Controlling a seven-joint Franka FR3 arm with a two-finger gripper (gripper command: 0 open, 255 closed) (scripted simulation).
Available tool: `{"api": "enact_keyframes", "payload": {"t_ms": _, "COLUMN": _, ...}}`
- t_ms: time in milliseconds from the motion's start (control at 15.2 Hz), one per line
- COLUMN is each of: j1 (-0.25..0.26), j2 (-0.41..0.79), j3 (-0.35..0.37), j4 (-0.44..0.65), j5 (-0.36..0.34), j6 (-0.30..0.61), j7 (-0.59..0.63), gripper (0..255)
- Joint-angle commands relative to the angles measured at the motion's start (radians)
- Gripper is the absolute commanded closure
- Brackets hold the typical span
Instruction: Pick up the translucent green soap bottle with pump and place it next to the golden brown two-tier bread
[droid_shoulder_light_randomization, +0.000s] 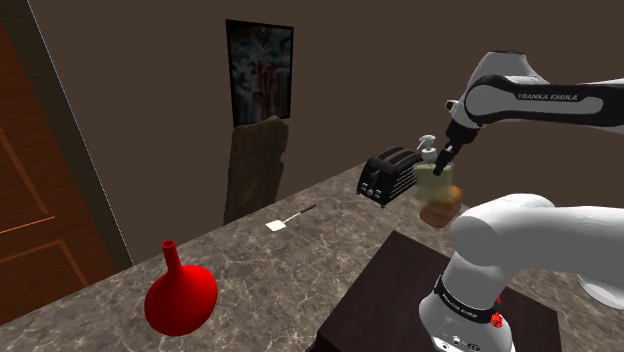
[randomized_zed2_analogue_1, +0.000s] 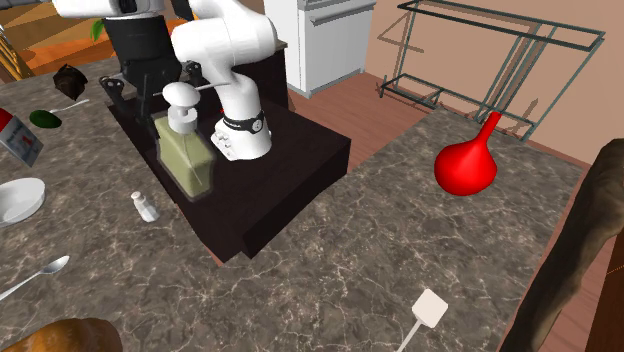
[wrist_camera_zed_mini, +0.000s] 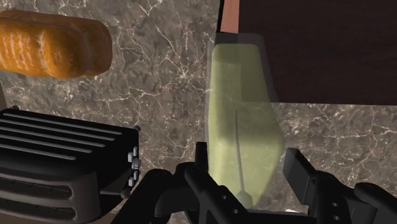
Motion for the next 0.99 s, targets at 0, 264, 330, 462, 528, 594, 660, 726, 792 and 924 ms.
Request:
{"api": "enact_keyframes", "payload": {"t_ms": 0, "j1": -0.017, "j2": 0.022, "j3": -0.051, "j4": 0.028, "j5": -0.031, "j6": 0.006, "j7": -0.05, "gripper": 255}}
{"api": "enact_keyframes", "payload": {"t_ms": 264, "j1": -0.043, "j2": 0.068, "j3": -0.16, "j4": 0.093, "j5": -0.089, "j6": 0.015, "j7": -0.153, "gripper": 255}}
{"api": "enact_keyframes", "payload": {"t_ms": 330, "j1": -0.046, "j2": 0.081, "j3": -0.187, "j4": 0.111, "j5": -0.1, "j6": 0.019, "j7": -0.179, "gripper": 255}}
{"api": "enact_keyframes", "payload": {"t_ms": 462, "j1": -0.047, "j2": 0.111, "j3": -0.242, "j4": 0.152, "j5": -0.122, "j6": 0.026, "j7": -0.228, "gripper": 255}}
{"api": "enact_keyframes", "payload": {"t_ms": 528, "j1": -0.044, "j2": 0.127, "j3": -0.269, "j4": 0.174, "j5": -0.131, "j6": 0.029, "j7": -0.252, "gripper": 255}}
{"api": "enact_keyframes", "payload": {"t_ms": 594, "j1": -0.041, "j2": 0.143, "j3": -0.297, "j4": 0.197, "j5": -0.139, "j6": 0.033, "j7": -0.276, "gripper": 255}}
{"api": "enact_keyframes", "payload": {"t_ms": 660, "j1": -0.035, "j2": 0.159, "j3": -0.324, "j4": 0.221, "j5": -0.146, "j6": 0.037, "j7": -0.3, "gripper": 255}}
{"api": "enact_keyframes", "payload": {"t_ms": 726, "j1": -0.028, "j2": 0.176, "j3": -0.352, "j4": 0.246, "j5": -0.152, "j6": 0.041, "j7": -0.324, "gripper": 255}}
{"api": "enact_keyframes", "payload": {"t_ms": 792, "j1": -0.019, "j2": 0.193, "j3": -0.381, "j4": 0.272, "j5": -0.157, "j6": 0.044, "j7": -0.347, "gripper": 255}}
{"api": "enact_keyframes", "payload": {"t_ms": 924, "j1": 0.003, "j2": 0.227, "j3": -0.439, "j4": 0.326, "j5": -0.163, "j6": 0.051, "j7": -0.394, "gripper": 255}}
